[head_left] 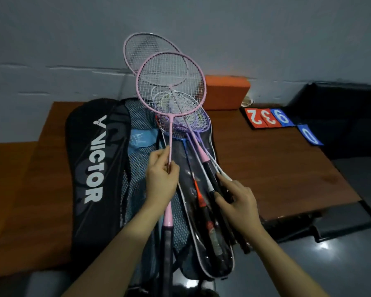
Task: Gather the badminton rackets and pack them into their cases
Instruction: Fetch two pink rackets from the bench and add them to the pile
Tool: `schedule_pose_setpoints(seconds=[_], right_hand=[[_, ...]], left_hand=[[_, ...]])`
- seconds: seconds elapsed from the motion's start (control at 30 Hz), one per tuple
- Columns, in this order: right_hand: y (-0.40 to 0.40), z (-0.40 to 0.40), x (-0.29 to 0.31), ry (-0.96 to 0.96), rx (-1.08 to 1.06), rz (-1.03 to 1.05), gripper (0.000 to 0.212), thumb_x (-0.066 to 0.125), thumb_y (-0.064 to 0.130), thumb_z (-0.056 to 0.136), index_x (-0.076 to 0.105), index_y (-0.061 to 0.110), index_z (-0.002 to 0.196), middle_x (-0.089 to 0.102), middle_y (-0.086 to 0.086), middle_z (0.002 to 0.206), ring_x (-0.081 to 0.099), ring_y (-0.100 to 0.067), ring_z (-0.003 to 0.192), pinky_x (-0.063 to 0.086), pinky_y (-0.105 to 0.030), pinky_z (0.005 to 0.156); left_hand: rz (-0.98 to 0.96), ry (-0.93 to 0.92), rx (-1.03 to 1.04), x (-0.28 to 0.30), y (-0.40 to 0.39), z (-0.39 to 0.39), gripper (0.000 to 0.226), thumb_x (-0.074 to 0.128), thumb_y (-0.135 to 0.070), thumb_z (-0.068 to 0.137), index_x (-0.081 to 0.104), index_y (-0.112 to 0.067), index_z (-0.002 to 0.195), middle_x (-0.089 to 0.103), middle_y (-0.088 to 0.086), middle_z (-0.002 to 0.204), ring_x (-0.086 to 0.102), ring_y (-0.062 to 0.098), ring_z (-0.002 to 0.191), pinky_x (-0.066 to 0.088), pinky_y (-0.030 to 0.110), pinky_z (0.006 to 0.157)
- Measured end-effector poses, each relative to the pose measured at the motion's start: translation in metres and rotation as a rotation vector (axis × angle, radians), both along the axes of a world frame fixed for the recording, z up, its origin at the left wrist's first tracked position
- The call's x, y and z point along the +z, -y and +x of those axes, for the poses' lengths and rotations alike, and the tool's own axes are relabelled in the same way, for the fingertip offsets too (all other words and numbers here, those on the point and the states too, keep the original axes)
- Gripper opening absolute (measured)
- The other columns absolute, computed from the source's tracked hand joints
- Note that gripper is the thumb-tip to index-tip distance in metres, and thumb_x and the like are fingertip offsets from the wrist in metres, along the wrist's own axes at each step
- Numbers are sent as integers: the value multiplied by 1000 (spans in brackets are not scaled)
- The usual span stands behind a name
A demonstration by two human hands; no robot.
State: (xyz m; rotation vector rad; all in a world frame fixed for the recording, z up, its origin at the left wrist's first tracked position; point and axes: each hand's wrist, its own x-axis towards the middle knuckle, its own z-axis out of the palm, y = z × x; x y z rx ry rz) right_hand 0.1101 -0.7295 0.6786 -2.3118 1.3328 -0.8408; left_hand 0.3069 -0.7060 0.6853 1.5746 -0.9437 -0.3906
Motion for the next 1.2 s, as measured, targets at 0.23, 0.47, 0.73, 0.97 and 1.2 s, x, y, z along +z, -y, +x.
schedule_pose_setpoints(seconds=[0.23, 0.47, 0.73, 0.97, 1.2], right_hand=[[54, -66, -9, -51, 102, 35, 53, 50, 40, 76, 56, 27, 127, 45, 18, 71, 40, 1, 67, 33, -21, 64], [80, -118, -47, -55, 197, 115, 48, 54, 34, 77, 60, 24, 123, 51, 12, 67, 39, -2, 61, 42, -31, 64], [101, -138, -78, 10, 225, 303, 48, 62, 33, 77, 59, 26, 124, 62, 8, 88, 58, -13, 76, 47, -34, 71], [118, -124, -91, 91, 259, 441, 52, 61, 35, 79, 52, 28, 130, 64, 6, 114, 58, -11, 102, 47, -41, 89], [117, -126, -99, 137, 251, 459, 47, 59, 32, 83, 51, 30, 130, 62, 7, 105, 58, -13, 98, 44, -49, 89]], left_hand=[[49, -39, 78, -19, 52, -84, 38, 50, -4, 89, 53, -8, 127, 49, 9, 110, 55, 26, 83, 49, 38, 80], [146, -67, 114, -44, 93, -121, 43, 48, -2, 91, 45, -4, 133, 43, 6, 119, 51, 16, 94, 42, 22, 86], [494, 5, -138, -61, 114, -117, 64, 61, -10, 86, 29, -7, 142, 27, 6, 145, 36, 18, 128, 24, 7, 94], [472, 199, -88, -81, 68, -167, 62, 68, -15, 80, 40, -2, 134, 46, 16, 125, 47, 28, 115, 34, 27, 98], [625, 428, -101, -102, 65, -170, 71, 41, -50, 73, 48, -10, 130, 52, 9, 128, 48, 33, 114, 40, 47, 93]])
